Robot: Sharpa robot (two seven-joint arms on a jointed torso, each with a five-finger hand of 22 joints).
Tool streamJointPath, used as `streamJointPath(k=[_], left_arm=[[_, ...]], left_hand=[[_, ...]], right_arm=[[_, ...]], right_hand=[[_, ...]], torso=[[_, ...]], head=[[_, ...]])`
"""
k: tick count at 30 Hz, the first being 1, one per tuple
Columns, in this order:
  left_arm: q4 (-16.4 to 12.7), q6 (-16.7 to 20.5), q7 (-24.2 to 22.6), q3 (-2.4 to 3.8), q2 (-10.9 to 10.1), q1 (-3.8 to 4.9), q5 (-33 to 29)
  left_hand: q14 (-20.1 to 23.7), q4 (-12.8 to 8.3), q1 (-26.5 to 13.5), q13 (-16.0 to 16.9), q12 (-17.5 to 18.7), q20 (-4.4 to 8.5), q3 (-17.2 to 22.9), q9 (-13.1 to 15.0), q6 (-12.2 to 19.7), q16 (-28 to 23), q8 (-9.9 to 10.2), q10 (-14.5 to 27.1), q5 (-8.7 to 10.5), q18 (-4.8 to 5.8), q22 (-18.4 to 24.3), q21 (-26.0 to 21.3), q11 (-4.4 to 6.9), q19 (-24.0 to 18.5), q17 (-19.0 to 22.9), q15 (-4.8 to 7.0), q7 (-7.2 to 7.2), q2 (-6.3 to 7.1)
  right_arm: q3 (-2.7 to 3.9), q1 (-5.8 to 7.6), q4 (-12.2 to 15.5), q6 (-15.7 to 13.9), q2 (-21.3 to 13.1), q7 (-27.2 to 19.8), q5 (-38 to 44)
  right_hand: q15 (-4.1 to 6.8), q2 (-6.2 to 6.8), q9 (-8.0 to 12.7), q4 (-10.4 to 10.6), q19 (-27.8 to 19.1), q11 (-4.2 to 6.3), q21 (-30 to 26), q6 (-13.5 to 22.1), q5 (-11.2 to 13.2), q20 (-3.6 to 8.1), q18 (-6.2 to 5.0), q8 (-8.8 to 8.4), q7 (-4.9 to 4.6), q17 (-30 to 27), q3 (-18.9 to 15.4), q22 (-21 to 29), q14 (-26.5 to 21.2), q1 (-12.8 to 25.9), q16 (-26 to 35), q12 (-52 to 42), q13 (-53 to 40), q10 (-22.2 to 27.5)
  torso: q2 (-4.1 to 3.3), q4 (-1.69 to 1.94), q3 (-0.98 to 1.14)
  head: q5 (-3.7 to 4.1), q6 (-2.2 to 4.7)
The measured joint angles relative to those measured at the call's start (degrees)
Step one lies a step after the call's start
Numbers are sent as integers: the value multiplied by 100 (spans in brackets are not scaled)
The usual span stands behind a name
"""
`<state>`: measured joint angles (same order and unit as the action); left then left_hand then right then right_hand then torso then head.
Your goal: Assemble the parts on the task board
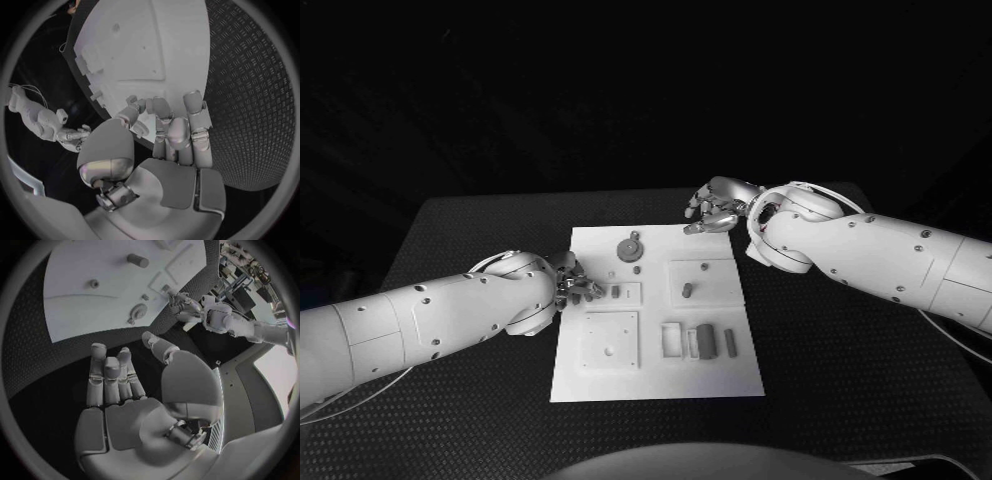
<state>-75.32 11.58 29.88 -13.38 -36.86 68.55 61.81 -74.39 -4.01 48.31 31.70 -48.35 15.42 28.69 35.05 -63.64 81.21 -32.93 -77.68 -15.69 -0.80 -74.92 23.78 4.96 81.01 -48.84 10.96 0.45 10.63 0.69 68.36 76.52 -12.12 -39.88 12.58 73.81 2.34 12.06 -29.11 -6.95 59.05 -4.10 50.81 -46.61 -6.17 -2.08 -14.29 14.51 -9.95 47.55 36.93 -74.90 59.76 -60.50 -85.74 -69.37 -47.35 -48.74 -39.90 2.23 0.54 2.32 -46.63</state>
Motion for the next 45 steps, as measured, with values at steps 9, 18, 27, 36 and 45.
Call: streamJointPath(k=[9,18,27,36,45], left_arm=[[-4,15,-30,3,0,0,-24],[-46,84,-62,10,-2,-2,-35],[-51,165,-99,11,-1,-2,-41],[-65,153,-101,11,-22,-2,-44],[-86,129,-101,15,-55,0,-42]], left_hand=[[0,0,0,0,0,0,0,-1,7,0,0,1,0,0,1,0,0,0,0,0,-7,0],[1,0,0,1,0,-1,0,5,8,0,0,1,0,0,1,0,1,-1,0,0,-8,0],[1,0,49,1,0,-3,0,4,8,0,0,1,0,0,2,0,1,-3,0,0,-8,-3],[1,-381,274,-7,-23,11,-77,9,-4,23,5,2,-340,0,-2,49,1,11,-1,0,3,-228],[3,-729,394,-16,-23,11,-47,8,-3,23,17,8,-721,0,-2,65,7,11,6,-2,3,-350]], right_arm=[[0,-10,-3,6,3,0,0],[0,-15,-5,11,7,0,0],[0,-17,-11,13,13,0,0],[0,-18,-12,16,13,0,0],[0,-19,-11,28,13,0,0]], right_hand=[[0,0,0,0,0,0,0,-2,0,0,0,0,2,0,0,0,0,0,0,0,0,0],[0,0,-1,0,0,0,0,-7,0,0,0,0,8,0,0,0,0,0,0,0,-1,0],[0,0,-1,0,0,0,0,-7,0,0,0,0,9,1,0,0,0,0,0,0,-1,0],[0,0,4,0,0,0,0,4,0,0,0,0,0,1,0,0,0,0,0,0,-1,0],[0,0,4,0,0,0,0,13,0,0,0,0,10,1,0,0,0,0,0,-25,4,0]], torso=[[-2,-1,1],[-2,-3,3],[-1,-4,4],[-1,-1,1],[1,2,-3]], head=[[2,0],[-4,-3],[-8,-2],[-5,1],[-14,-4]])
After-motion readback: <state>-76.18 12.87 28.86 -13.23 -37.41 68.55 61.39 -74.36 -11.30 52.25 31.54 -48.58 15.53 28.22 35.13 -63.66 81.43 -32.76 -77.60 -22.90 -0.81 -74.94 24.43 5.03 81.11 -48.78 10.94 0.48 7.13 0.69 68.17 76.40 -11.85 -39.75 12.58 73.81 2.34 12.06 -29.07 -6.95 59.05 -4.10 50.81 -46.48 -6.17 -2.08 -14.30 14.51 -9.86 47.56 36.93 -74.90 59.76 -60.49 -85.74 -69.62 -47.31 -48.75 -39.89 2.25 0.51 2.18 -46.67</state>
